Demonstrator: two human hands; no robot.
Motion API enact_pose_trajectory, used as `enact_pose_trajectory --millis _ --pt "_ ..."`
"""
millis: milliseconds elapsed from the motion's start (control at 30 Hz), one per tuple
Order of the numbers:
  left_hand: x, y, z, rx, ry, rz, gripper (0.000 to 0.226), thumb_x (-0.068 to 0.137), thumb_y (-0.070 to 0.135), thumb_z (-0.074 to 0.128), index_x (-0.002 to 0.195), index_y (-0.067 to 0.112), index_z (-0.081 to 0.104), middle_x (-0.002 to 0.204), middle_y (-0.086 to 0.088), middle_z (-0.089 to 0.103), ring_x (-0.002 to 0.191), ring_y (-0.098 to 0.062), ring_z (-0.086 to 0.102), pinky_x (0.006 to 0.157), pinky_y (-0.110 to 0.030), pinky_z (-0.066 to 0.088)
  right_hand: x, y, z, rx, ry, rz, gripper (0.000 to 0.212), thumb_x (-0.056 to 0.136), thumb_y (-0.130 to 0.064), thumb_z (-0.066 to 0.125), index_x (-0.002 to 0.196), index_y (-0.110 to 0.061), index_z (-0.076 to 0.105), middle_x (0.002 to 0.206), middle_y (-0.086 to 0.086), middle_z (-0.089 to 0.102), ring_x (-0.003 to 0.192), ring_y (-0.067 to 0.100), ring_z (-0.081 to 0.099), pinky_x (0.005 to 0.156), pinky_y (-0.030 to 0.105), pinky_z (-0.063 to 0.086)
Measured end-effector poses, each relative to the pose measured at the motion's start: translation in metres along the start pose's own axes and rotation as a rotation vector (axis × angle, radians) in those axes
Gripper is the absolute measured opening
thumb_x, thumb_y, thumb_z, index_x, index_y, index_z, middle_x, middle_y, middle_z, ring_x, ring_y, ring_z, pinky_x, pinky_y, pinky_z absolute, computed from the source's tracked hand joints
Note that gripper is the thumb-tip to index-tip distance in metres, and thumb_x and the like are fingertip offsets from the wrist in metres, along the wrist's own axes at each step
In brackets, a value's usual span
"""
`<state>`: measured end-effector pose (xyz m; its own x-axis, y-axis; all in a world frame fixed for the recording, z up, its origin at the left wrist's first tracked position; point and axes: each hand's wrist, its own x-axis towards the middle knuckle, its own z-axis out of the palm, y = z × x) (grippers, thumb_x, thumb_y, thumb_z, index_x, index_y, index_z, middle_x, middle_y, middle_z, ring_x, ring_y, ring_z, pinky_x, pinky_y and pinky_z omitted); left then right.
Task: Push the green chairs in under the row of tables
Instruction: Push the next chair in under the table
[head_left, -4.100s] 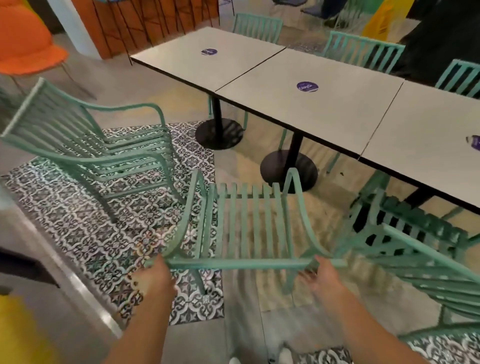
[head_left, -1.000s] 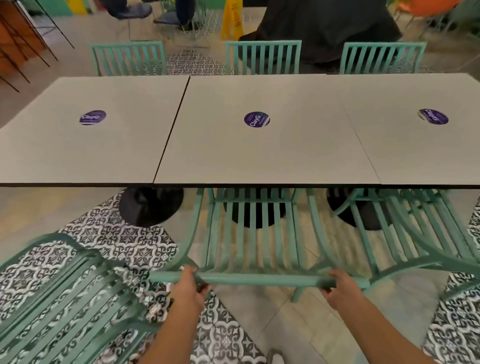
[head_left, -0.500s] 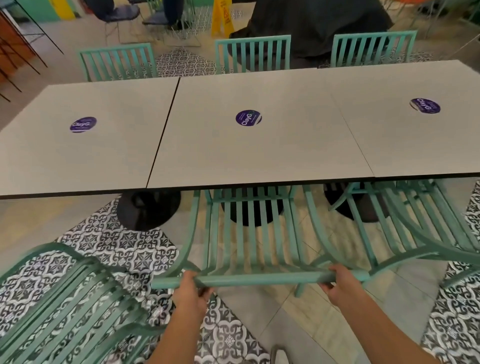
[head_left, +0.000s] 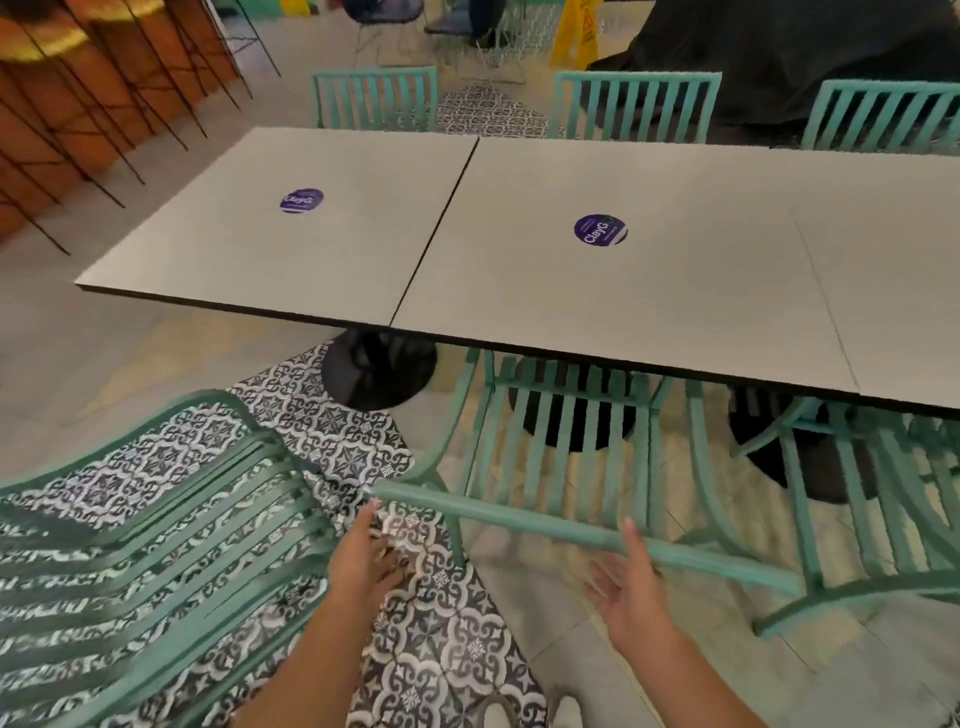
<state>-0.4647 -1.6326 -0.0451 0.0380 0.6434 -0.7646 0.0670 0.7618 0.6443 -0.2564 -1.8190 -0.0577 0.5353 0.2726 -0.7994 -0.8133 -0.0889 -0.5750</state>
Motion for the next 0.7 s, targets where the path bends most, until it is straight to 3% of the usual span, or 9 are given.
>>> enact_pose_trajectory --millis 100,133,200,267,333,467,600,700 --pt "0.000 -0.011 -0.038 0.105 0.099 0.067 0.077 0.079 0.065 0.060 0.134 0.011 0.048 0.134 -0.019 0.053 0.114 -0.040 0.055 0.093 -0.060 0.048 -0.017 0.022 0.024 -0.258 -0.256 0.125 0.073 0.063 -0.068 0.068 0.118 -0.023 0.047 0.117 0.011 0.057 0.112 0.030 0.053 0.101 0.050 0.042" --pt "-0.003 -0.014 -0.049 0.164 0.143 0.114 0.079 0.076 0.069 0.059 0.128 0.010 0.054 0.124 -0.017 0.060 0.105 -0.035 0.060 0.092 -0.055 0.049 -0.025 0.029 0.031 -0.352 -0.371 0.171 0.073 0.066 -0.066 0.066 0.119 -0.020 0.047 0.117 0.012 0.057 0.110 0.028 0.055 0.097 0.047 0.046" --pt "-0.022 -0.014 -0.068 0.292 0.219 0.212 0.060 0.085 0.061 0.056 0.117 0.010 0.061 0.098 -0.006 0.066 0.086 -0.021 0.060 0.079 -0.036 0.050 -0.042 0.043 0.043 -0.602 -0.561 0.176 0.071 0.075 -0.060 0.059 0.129 -0.016 0.047 0.123 0.011 0.056 0.105 0.022 0.057 0.081 0.035 0.053" --pt "-0.032 -0.014 -0.087 0.414 0.259 0.289 0.039 0.096 0.043 0.050 0.115 0.011 0.061 0.088 0.002 0.061 0.073 -0.012 0.054 0.061 -0.024 0.044 -0.058 0.057 0.059 -0.873 -0.632 0.049 0.063 0.078 -0.059 0.057 0.128 -0.020 0.049 0.123 0.005 0.058 0.104 0.018 0.057 0.079 0.030 0.049" --pt "-0.041 -0.011 -0.105 0.551 0.283 0.351 0.035 0.098 0.040 0.049 0.116 0.013 0.060 0.094 0.002 0.063 0.069 -0.009 0.056 0.056 -0.019 0.043 -0.070 0.067 0.078 -1.108 -0.671 -0.153 0.057 0.081 -0.061 0.057 0.124 -0.023 0.053 0.127 0.000 0.058 0.109 0.016 0.056 0.090 0.032 0.045" --pt "-0.059 -0.009 -0.165 0.760 0.321 0.447 0.038 0.096 0.041 0.051 0.117 0.011 0.059 0.096 0.007 0.064 0.070 -0.010 0.062 0.060 -0.021 0.049 -0.094 0.094 0.119 -1.471 -0.762 -0.485 0.066 0.085 -0.061 0.054 0.137 -0.023 0.045 0.136 0.001 0.054 0.119 0.016 0.054 0.098 0.032 0.042" --pt "-0.069 -0.009 -0.248 1.018 0.406 0.517 0.050 0.089 0.053 0.049 0.124 0.020 0.058 0.121 0.000 0.063 0.083 -0.014 0.065 0.083 -0.039 0.056 -0.129 0.128 0.159 -1.753 -0.801 -0.916 0.067 0.087 -0.061 0.050 0.141 -0.023 0.040 0.144 0.000 0.046 0.129 0.018 0.046 0.105 0.036 0.039" --pt "-0.079 -0.006 -0.321 1.228 0.461 0.584 0.044 0.091 0.050 0.050 0.126 0.024 0.058 0.126 0.001 0.059 0.103 -0.018 0.061 0.097 -0.044 0.049 -0.168 0.168 0.196 -1.853 -0.876 -1.089 0.062 0.089 -0.055 0.051 0.140 -0.023 0.041 0.141 0.002 0.049 0.125 0.019 0.047 0.103 0.035 0.039"
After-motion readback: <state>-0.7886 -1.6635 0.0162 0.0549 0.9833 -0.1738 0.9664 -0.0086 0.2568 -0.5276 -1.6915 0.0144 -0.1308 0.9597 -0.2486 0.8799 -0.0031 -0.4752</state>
